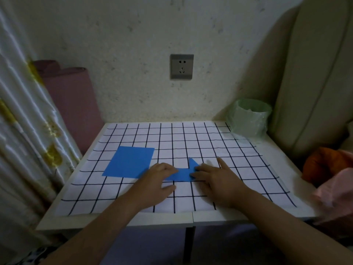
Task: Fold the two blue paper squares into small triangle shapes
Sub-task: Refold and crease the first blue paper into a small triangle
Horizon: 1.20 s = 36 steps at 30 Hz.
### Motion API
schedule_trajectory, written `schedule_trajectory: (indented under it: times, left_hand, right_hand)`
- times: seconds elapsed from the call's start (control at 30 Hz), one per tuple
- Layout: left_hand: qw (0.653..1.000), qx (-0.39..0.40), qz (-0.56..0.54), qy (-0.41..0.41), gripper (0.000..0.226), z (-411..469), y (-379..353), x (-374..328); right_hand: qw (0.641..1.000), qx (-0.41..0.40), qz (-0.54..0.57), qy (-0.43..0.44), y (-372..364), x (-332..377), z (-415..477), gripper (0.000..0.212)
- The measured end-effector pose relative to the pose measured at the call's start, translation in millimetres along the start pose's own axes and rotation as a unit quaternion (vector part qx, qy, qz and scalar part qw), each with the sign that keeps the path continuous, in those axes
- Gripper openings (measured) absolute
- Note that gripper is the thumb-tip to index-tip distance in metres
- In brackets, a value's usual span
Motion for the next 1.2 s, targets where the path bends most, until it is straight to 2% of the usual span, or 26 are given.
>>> schedule_trajectory:
  times: [0.1, 0.17, 0.27, 0.33, 0.4, 0.47, 0.53, 0.63, 0.7, 0.73, 0.8, 0.9, 1.03, 1.2]
  left_hand:
    - [0.999, -0.017, 0.003, -0.031, 0.052, 1.6, 6.2, -12.7]
    - [0.992, -0.029, 0.093, -0.078, 0.046, 1.2, 10.3, -29.6]
    - [0.953, -0.077, 0.235, -0.177, 0.026, -2.8, 15.7, -61.8]
    - [0.934, -0.084, 0.273, -0.215, 0.019, -1.7, 14.5, -73.1]
    - [0.929, -0.079, 0.288, -0.218, 0.023, 1.4, 13.3, -76.4]
    - [0.939, -0.087, 0.265, -0.2, 0.023, 4.9, 16.2, -74.7]
    - [0.962, -0.1, 0.192, -0.165, 0.017, 8.1, 21.3, -65.4]
    - [0.997, -0.034, 0.042, -0.053, 0.032, 16.7, 13.4, -30.9]
    - [1.0, 0.009, 0.004, -0.019, 0.046, 19.4, 4.0, -18.8]
    - [1.0, 0.009, -0.01, -0.014, 0.045, 20.1, 3.7, -17.1]
    - [0.998, -0.026, -0.052, 0.007, 0.033, 21.4, 8.7, -10.1]
    - [0.991, -0.062, -0.104, 0.052, 0.033, 23.4, 11.0, 4.6]
    - [0.985, -0.071, -0.126, 0.09, 0.038, 26.5, 8.4, 12.0]
    - [0.984, -0.104, -0.089, 0.114, 0.033, 27.6, 9.5, 11.6]
  right_hand:
    - [0.999, -0.005, 0.05, -0.008, 1.8, -8.4, 4.8, 0.029]
    - [0.998, 0.0, 0.063, -0.017, 2.2, -9.7, 8.8, 0.029]
    - [0.998, -0.009, 0.069, -0.009, 5.4, -6.3, 12.7, 0.036]
    - [0.998, -0.027, 0.049, 0.006, 9.8, -3.0, 13.2, 0.039]
    - [0.997, -0.065, 0.017, 0.023, 17.7, 1.9, 13.0, 0.036]
    - [0.994, -0.098, -0.005, 0.047, 24.9, 8.8, 13.2, 0.027]
    - [0.993, -0.094, -0.024, 0.073, 23.6, 15.9, 14.7, 0.022]
    - [0.992, -0.096, -0.029, 0.081, 21.1, 18.4, 14.0, 0.023]
    - [0.991, -0.105, -0.023, 0.076, 21.9, 17.6, 12.9, 0.023]
    - [0.991, -0.111, -0.024, 0.074, 22.8, 18.2, 12.4, 0.023]
    - [0.99, -0.122, -0.026, 0.072, 25.3, 20.1, 11.3, 0.023]
    - [0.991, -0.124, -0.002, 0.051, 23.9, 16.6, 13.6, 0.028]
    - [0.99, -0.119, 0.081, 0.0, 20.7, 1.7, 20.6, 0.02]
    - [0.986, -0.134, 0.095, -0.008, 24.5, 2.5, 23.2, 0.015]
Point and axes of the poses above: each hand's wrist, its own z-axis towards the middle knuckle, its own y-axis out of the back of the hand, x = y × z, the point moved 10 cm from there along z, towards the middle knuckle, and after that the axes turned 9 degrees about x, right-handed, at the moved point
